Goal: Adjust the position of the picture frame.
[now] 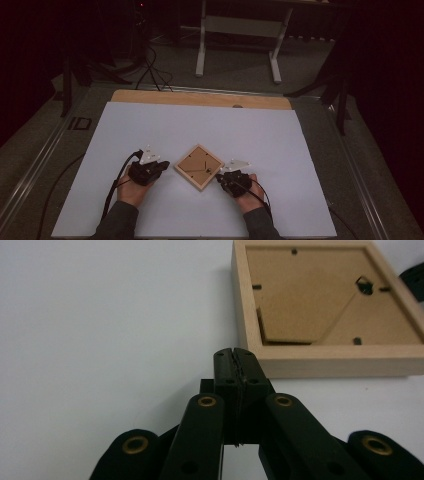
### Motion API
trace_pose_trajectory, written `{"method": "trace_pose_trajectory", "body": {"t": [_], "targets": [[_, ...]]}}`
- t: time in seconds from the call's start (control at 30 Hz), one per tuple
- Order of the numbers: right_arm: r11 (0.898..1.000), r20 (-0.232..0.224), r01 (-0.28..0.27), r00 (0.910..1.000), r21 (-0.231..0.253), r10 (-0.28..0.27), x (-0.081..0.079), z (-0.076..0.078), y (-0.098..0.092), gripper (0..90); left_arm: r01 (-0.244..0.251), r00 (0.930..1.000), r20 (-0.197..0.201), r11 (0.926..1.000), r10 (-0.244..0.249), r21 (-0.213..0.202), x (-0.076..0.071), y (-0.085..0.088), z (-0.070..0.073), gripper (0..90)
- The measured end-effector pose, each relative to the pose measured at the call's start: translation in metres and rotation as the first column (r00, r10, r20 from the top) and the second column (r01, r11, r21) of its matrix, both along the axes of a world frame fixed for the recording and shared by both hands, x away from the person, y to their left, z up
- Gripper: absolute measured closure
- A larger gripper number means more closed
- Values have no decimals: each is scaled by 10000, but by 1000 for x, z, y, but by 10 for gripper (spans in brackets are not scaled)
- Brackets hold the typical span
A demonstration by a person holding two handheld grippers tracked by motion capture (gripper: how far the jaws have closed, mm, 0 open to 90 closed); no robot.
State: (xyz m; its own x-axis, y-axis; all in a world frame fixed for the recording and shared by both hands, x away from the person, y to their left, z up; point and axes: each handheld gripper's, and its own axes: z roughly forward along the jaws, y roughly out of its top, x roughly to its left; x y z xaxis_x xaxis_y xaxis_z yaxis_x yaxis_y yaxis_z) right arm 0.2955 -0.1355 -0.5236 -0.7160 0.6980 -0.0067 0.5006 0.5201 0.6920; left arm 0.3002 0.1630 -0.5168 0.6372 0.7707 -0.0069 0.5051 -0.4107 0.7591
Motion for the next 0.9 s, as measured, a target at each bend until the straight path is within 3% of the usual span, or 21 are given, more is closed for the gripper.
{"method": "trace_pose_trajectory", "body": {"t": [0.43,0.9], "targets": [[10000,-12,-18,10000,57,18,0,0,2,897,-58,9997,-215,9996,64,274,8,-9,-11,896],[9999,-39,-110,9999,63,110,-2,0,3,897,-52,9999,-110,9992,56,394,7,-12,-12,896]]}}
